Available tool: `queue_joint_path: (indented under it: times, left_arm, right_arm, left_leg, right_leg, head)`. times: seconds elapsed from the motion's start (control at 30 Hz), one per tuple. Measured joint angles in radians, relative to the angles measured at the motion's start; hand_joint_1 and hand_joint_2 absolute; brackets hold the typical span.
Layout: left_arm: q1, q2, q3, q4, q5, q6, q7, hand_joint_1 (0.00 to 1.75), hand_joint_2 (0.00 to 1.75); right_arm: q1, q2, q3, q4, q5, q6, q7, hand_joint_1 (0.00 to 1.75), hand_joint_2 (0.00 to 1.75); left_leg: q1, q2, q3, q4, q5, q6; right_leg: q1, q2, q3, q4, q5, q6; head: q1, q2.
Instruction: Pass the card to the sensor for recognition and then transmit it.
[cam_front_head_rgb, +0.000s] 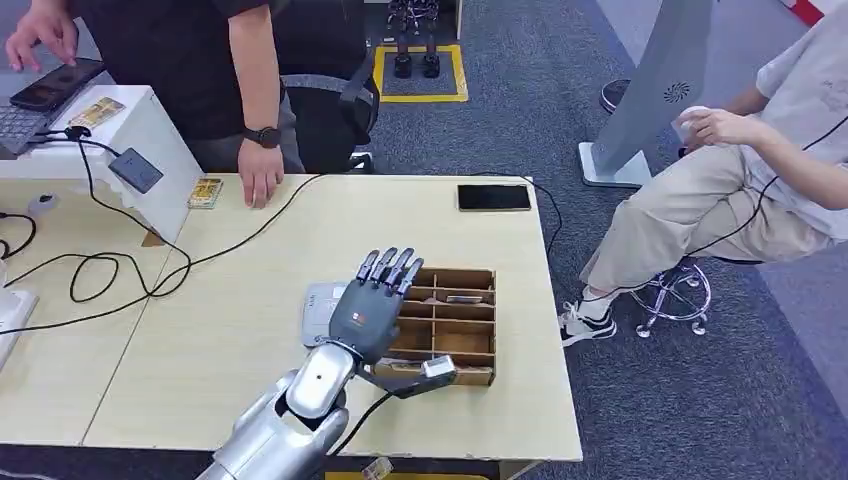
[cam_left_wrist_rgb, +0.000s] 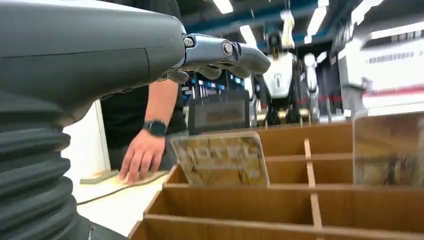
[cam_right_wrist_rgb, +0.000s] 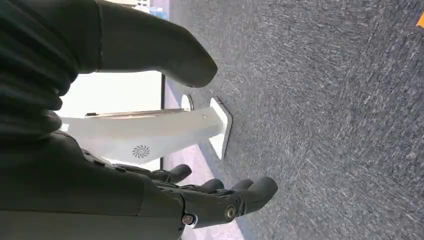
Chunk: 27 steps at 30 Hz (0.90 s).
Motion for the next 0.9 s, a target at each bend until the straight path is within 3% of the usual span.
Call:
queue_joint_path:
  times: [0.1,0.47,0.5,0.53,0.9]
  left_arm:
    - [-0.014,0.000,0.000,0.000,0.007,-0.051,0.000,0.00,1.75]
    - [-0.032,0.000,0.000,0.000,0.039,-0.102,0.006,0.00,1.75]
    - [-0.032,0.000,0.000,0.000,0.044,-0.100,0.009,1.59,1.75]
    - [-0.032,0.000,0.000,0.000,0.046,-0.094,0.011,1.75,1.75]
    - [-0.032,0.000,0.000,-0.010,0.071,-0.045,-0.005,1.75,1.75]
  right_arm:
    - [0.001,0.000,-0.006,-0.001,0.000,0.001,0.000,0.00,1.75]
    - [0.003,0.000,-0.015,-0.002,0.000,0.001,0.000,0.00,1.75]
    - [0.003,0.000,-0.015,-0.002,0.000,0.001,0.000,0.00,1.75]
    - [0.003,0.000,-0.016,-0.002,0.000,0.001,0.000,0.00,1.75]
    - [0.003,0.000,-0.021,-0.002,0.000,0.001,0.000,0.00,1.75]
  left_leg:
    - [0.000,0.000,0.000,0.000,0.000,0.000]
    - [0.000,0.000,0.000,0.000,0.000,0.000]
    - [0.000,0.000,0.000,0.000,0.000,0.000]
    - [0.000,0.000,0.000,0.000,0.000,0.000]
    - [0.000,0.000,0.000,0.000,0.000,0.000]
  right_leg:
    - [0.000,0.000,0.000,0.000,0.000,0.000]
    - [0.000,0.000,0.000,0.000,0.000,0.000]
    - [0.000,0.000,0.000,0.000,0.000,0.000]
    - [0.000,0.000,0.000,0.000,0.000,0.000]
    - [0.000,0.000,0.000,0.000,0.000,0.000]
  head:
    - [0.000,0.000]
    - [0.000,0.000]
    - [0.000,0.000]
    - [0.000,0.000]
    - [0.000,0.000]
